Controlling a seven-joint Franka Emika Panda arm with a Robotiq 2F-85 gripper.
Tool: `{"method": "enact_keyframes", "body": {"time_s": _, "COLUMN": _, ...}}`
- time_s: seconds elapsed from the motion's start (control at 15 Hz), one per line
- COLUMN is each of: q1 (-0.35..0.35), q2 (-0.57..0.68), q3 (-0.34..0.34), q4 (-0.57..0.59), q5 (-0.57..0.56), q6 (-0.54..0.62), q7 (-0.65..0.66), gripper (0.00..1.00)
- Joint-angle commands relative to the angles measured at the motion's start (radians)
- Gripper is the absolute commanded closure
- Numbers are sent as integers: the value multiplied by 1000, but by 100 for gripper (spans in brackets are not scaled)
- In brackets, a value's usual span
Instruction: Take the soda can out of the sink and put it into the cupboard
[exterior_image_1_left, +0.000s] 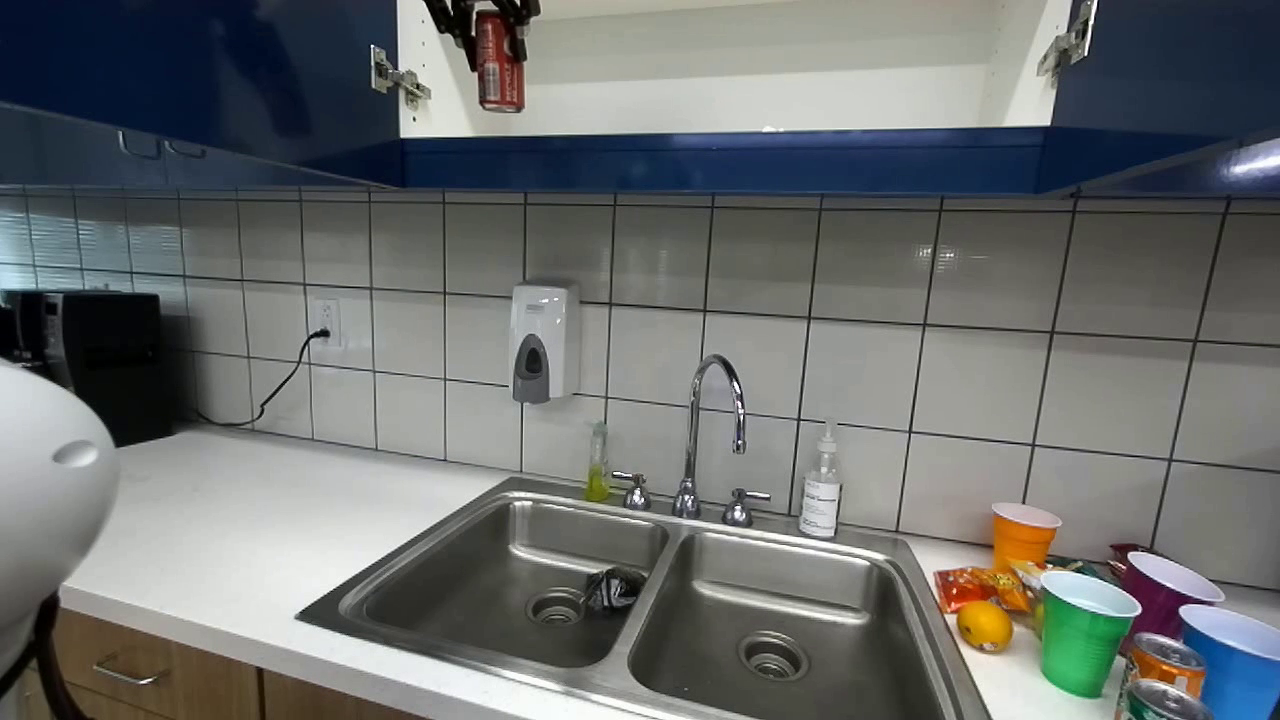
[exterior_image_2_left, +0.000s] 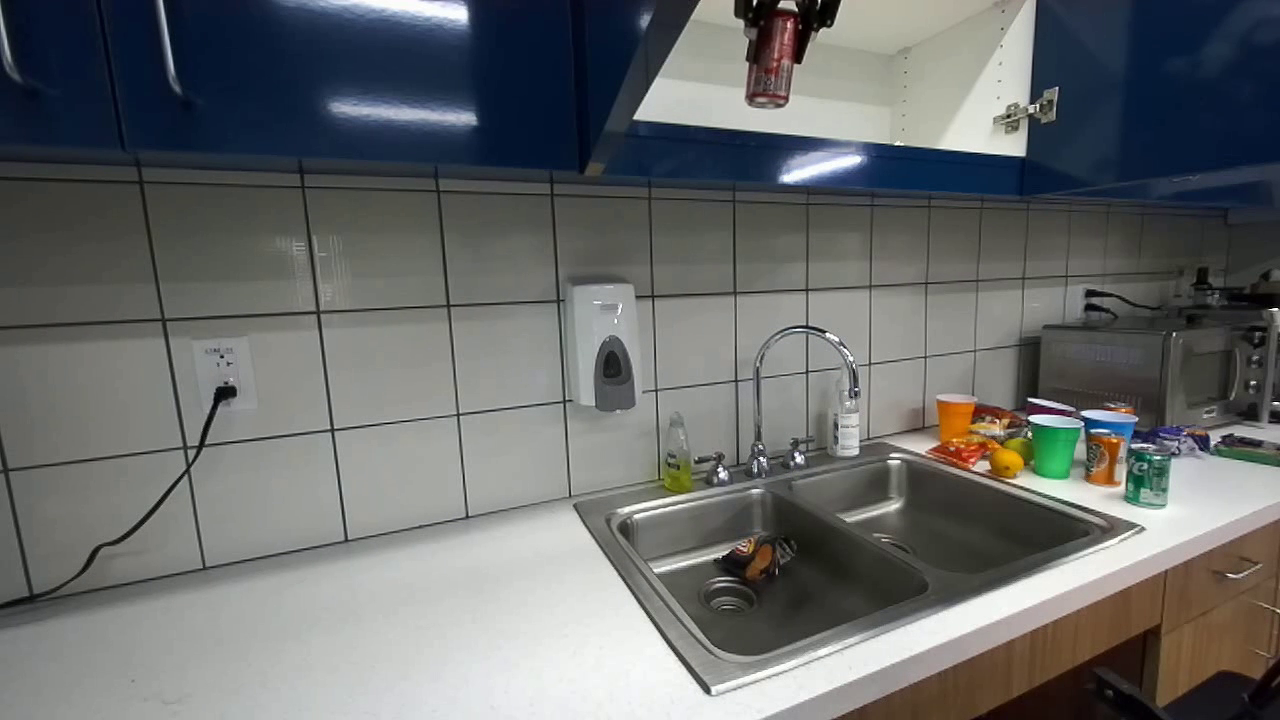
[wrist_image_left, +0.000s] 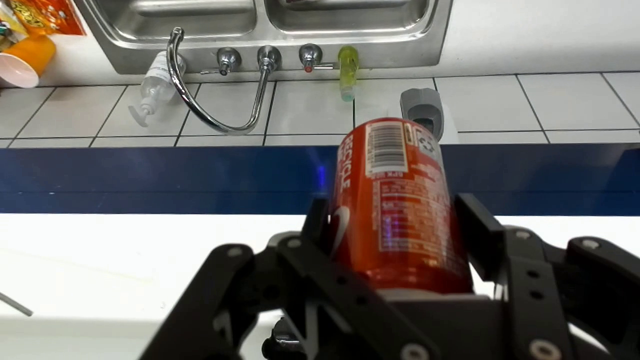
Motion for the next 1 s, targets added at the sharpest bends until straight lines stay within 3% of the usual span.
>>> {"method": "enact_keyframes", "body": {"time_s": 0.0, "q1": -6, "q2": 40, "q3": 8, "q4": 73, "q5": -29, "q6": -29, "q7": -16, "gripper": 60}}
{"method": "enact_keyframes", "body": {"time_s": 0.93, "q1": -7, "q2": 153, "q3": -16, "q4": 217, "q5": -61, "q6": -21, "q7": -26, "gripper": 60}}
